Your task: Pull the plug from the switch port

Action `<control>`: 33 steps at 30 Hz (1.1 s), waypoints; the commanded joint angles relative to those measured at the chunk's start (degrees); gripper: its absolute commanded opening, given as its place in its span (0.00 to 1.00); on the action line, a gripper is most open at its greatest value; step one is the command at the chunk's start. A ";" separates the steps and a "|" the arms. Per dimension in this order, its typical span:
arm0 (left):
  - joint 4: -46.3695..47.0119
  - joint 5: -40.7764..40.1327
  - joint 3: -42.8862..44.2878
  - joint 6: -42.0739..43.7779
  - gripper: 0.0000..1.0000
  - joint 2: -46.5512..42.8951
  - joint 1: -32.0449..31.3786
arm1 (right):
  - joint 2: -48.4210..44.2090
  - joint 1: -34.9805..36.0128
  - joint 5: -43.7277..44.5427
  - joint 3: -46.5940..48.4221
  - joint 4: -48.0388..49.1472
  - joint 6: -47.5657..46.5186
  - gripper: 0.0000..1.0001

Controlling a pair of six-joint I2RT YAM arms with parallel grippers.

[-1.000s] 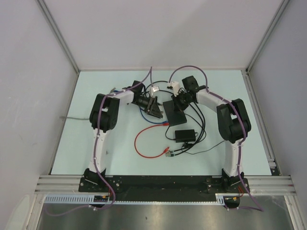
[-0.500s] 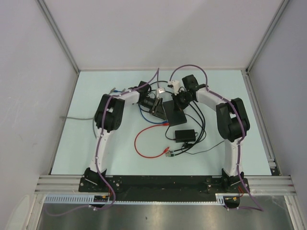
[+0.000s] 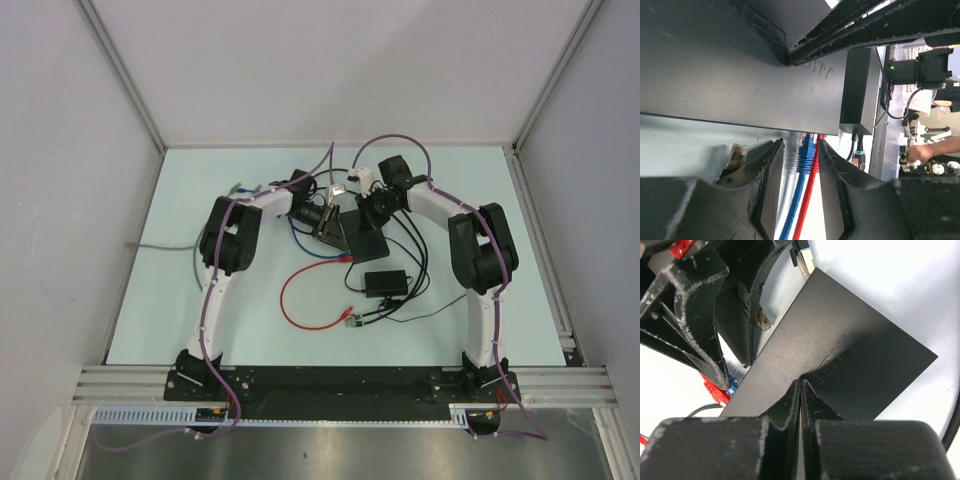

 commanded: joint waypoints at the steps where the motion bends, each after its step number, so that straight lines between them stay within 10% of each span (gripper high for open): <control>1: -1.47 0.65 1.48 4.13 0.39 0.69 -1.43 | 8.84 0.66 7.46 -5.54 -13.15 -1.39 0.04; 22: -3.14 0.91 1.83 7.29 0.29 1.13 -2.13 | 8.93 0.48 6.93 -5.37 -13.32 -1.47 0.04; 33: -3.14 -1.37 2.71 6.07 0.00 0.69 -2.04 | 9.02 0.48 6.93 -5.28 -13.50 -1.47 0.05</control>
